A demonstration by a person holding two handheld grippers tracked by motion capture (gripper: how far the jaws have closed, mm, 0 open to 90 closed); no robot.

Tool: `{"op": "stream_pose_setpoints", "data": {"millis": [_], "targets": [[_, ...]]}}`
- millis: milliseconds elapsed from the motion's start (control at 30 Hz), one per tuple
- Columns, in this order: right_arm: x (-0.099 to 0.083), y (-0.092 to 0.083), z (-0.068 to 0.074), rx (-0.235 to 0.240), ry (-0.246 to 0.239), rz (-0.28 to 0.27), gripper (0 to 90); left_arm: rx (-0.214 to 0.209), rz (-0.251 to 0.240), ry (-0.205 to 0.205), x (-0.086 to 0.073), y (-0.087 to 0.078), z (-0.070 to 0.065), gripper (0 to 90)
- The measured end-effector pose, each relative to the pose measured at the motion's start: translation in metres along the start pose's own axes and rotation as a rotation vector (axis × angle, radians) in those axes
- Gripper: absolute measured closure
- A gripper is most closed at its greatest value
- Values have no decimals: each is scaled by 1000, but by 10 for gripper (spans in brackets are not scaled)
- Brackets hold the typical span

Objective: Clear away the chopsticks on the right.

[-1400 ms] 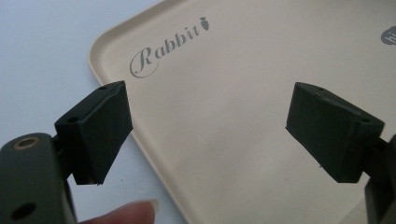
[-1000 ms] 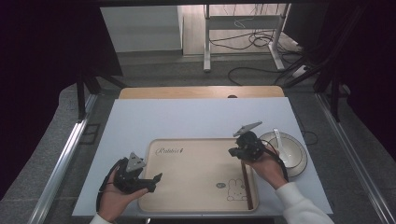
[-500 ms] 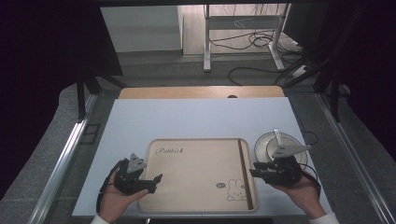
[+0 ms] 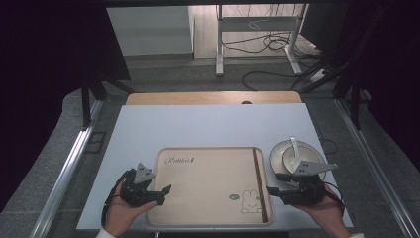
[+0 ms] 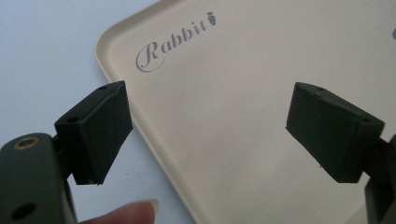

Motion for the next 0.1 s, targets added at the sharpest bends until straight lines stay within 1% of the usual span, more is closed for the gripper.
{"op": "stream_pose_setpoints", "data": {"millis": [100], "targets": [[0, 1, 0, -8, -4, 3, 357, 1, -1, -2, 0, 0, 0, 145]]}}
Point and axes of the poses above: each handheld gripper's, and its own axes: y roughly forward along the jaws, x roughly out of its top, z roughly to its left, the point moved 6 cm from there along y, roughly forward along the jaws, and after that the axes turned 5 degrees about y, right-handed, at the moved point
